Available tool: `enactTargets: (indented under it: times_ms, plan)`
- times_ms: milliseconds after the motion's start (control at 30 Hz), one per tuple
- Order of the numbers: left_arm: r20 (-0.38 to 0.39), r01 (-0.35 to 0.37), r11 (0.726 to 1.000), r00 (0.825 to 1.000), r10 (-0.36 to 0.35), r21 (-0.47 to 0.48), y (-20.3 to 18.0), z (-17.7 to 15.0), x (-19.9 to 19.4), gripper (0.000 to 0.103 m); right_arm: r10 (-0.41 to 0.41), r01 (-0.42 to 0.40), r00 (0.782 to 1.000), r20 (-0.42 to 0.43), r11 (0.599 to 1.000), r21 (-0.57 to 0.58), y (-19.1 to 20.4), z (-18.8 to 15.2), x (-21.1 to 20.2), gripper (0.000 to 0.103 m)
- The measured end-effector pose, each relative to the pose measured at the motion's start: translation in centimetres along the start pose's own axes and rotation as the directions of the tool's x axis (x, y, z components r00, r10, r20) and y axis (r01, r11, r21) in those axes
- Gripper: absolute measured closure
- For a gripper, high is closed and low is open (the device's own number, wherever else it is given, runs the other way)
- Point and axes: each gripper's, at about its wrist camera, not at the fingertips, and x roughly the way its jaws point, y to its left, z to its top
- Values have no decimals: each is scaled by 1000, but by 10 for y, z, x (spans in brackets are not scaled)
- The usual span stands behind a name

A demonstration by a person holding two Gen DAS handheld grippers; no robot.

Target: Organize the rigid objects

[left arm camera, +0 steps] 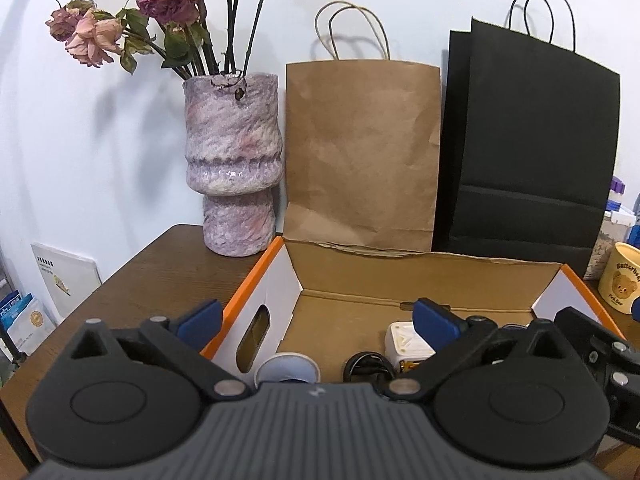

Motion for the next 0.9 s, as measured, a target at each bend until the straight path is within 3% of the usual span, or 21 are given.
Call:
enactTargets:
  times_ms: [533, 900]
  plan:
    - [63, 61, 998, 996, -62, 21, 11, -13, -82, 0, 9, -10, 999, 39, 1000, 15, -8, 0, -81, 0]
    - [51, 81, 995, 995, -84, 50, 22, -38, -164, 0, 25, -25, 999, 32, 1000, -16, 5, -8, -173, 0]
